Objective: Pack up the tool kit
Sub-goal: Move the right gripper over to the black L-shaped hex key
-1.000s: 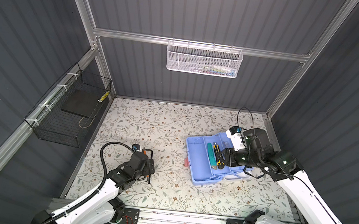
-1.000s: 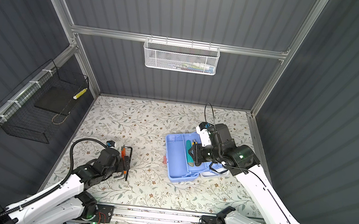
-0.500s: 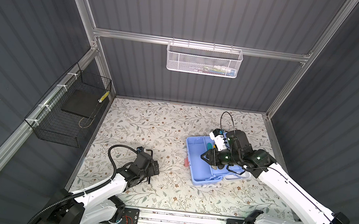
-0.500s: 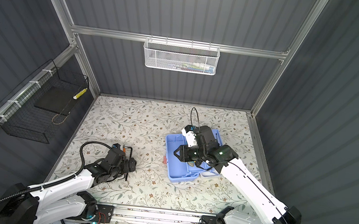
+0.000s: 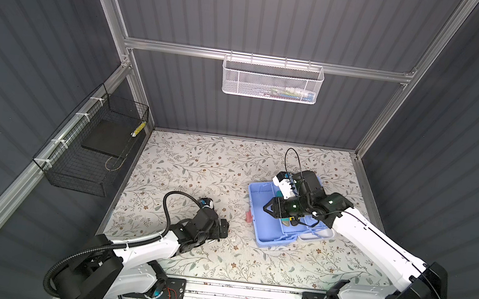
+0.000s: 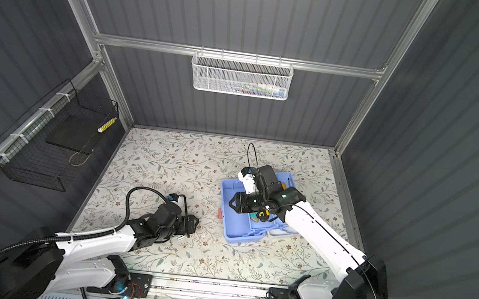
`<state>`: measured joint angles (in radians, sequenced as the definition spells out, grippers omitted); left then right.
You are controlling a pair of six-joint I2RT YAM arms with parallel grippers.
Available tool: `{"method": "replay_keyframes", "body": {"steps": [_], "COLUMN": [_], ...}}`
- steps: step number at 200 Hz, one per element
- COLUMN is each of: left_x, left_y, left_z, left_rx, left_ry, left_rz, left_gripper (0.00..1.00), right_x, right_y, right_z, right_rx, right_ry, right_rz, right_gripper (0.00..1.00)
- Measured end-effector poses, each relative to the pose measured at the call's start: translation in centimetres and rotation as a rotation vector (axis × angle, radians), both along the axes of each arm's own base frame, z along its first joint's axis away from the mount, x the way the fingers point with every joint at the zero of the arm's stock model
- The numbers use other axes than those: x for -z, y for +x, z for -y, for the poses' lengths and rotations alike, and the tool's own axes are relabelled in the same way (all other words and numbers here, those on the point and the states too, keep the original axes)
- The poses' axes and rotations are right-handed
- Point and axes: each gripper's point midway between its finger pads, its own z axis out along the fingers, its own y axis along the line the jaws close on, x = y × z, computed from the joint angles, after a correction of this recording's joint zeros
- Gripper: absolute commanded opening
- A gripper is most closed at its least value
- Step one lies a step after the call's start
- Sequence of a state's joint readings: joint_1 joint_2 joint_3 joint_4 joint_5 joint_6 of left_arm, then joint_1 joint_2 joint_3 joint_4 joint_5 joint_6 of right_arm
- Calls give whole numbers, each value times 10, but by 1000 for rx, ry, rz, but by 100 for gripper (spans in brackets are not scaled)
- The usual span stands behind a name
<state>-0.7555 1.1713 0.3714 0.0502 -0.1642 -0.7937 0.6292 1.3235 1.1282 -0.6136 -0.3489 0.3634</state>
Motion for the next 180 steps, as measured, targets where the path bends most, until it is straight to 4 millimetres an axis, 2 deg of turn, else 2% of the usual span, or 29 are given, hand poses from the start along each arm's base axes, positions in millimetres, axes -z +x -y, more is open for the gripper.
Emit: {"method": "replay_keyframes", "body": {"steps": [31, 46, 58, 84, 110, 126, 142, 160, 180], "left_x": [-7, -23, -43, -85, -103, -106, -93, -75, -71], "left_y": [6, 11, 15, 19, 13, 7, -3, -11, -10], "left_z": [-5, -13, -21, -46, -84, -105, -123, -133, -140], "left_rx": [-38, -77, -105, -179, -276, -335, -378, -385, -409], "left_ry": [32, 66, 88, 141, 201, 220, 232, 269, 315], "left_rz": [8, 38, 81, 175, 225, 251, 263, 249, 248], "left_gripper": [99, 99, 99, 99, 100, 99, 99, 99, 99], "right_x": [-8, -9, -10, -12, -1, 11, 23, 36, 51], "right_y": [5, 3, 0, -10, -14, -12, -8, -5, -2], "right_z": [1, -2, -6, -28, -60, -79, -95, -110, -122], "right_rx": [10, 5, -2, -46, -100, -116, -125, -134, -137], "right_ry": [1, 13, 20, 49, 46, 21, -14, -40, -77], "right_rz": [26, 19, 18, 20, 0, -8, -7, -4, -11], "right_gripper": [43, 43, 43, 44, 45, 44, 44, 44, 43]}}
